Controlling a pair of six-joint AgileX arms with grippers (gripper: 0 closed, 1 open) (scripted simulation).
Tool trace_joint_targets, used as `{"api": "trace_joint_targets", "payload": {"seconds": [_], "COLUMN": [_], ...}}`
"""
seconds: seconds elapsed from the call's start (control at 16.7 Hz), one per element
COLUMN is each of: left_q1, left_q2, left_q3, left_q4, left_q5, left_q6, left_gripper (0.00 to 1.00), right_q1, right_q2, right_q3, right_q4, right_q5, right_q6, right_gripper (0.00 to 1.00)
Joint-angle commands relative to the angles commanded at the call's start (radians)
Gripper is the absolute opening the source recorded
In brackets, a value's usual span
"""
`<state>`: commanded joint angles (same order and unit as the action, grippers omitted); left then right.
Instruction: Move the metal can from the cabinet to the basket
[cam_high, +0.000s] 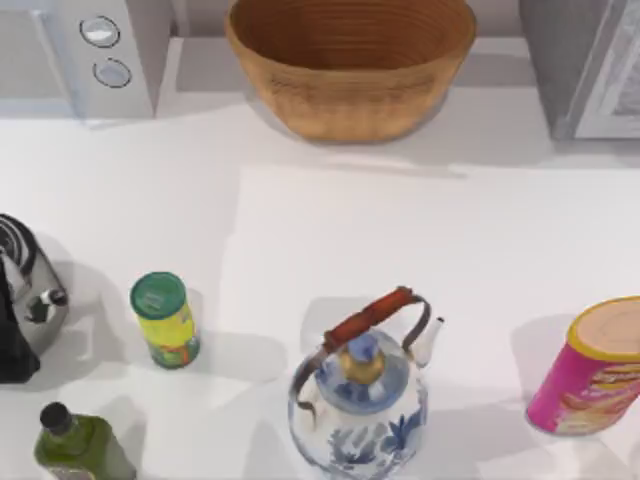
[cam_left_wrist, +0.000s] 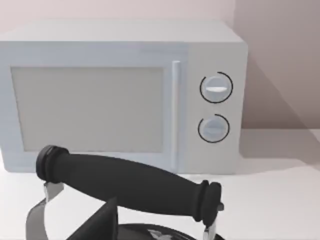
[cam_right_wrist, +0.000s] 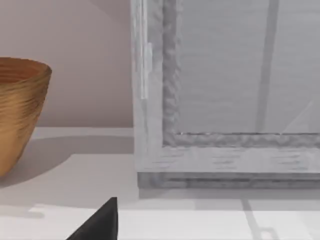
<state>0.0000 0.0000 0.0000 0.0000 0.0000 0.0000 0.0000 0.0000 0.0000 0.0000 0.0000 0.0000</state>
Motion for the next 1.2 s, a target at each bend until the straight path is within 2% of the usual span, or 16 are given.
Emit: {"api": "trace_joint_targets", "payload": {"seconds": [0.24,0.48,1.2], "left_q1": [0.0,0.0,0.0], "left_q2": [0.0,0.0,0.0], "left_q3": [0.0,0.0,0.0], "left_q4": [0.0,0.0,0.0], "left_q5": [0.0,0.0,0.0], "left_q6": [0.0,0.0,0.0], "left_gripper": [1.0,1.0,1.0], "right_q1": [0.002,0.022,0.138], "right_q2": [0.027,0.182,0.991], "right_q3": [0.031,0.221,1.292], "right_q4": [-0.006,-0.052,-0.313], "right_q5": [0.006,0.034,0.148], "right_q6": [0.001,0.005,0.014], "right_gripper": [1.0,1.0,1.0]}}
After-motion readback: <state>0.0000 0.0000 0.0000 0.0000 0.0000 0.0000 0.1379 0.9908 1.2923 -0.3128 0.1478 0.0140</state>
